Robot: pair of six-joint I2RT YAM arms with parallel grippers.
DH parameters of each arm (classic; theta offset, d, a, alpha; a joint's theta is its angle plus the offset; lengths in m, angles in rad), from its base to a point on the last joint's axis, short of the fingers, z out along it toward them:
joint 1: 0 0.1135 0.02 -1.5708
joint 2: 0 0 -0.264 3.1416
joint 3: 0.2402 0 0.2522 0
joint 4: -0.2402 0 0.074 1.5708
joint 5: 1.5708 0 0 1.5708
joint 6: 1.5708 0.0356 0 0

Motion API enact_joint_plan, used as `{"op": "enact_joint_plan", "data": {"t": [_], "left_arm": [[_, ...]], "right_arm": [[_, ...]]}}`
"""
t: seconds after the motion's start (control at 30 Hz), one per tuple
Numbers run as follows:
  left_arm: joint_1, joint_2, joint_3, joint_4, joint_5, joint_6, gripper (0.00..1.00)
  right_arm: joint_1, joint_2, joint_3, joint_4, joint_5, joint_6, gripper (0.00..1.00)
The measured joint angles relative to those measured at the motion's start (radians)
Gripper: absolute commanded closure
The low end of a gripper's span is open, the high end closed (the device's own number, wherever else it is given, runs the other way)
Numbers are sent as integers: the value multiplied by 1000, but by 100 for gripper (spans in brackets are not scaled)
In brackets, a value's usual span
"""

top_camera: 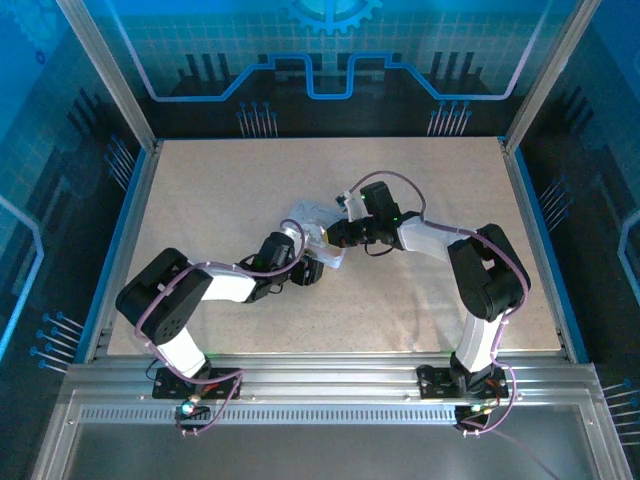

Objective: Unlock the padlock with the key

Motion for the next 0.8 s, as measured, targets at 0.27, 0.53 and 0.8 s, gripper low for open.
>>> {"op": "enact_joint_plan", "data": {"t": [0.27, 0.53, 0.8], "left_arm": [[8, 21, 8, 15, 1, 3, 38], [15, 29, 8, 25, 3, 4, 47], [17, 32, 8, 30, 4, 4, 50]], "right_arm": [[0, 0, 1, -3, 2, 0, 100], [0, 0, 1, -4, 3, 0, 100], [0, 0, 1, -4, 3, 0, 100]]}}
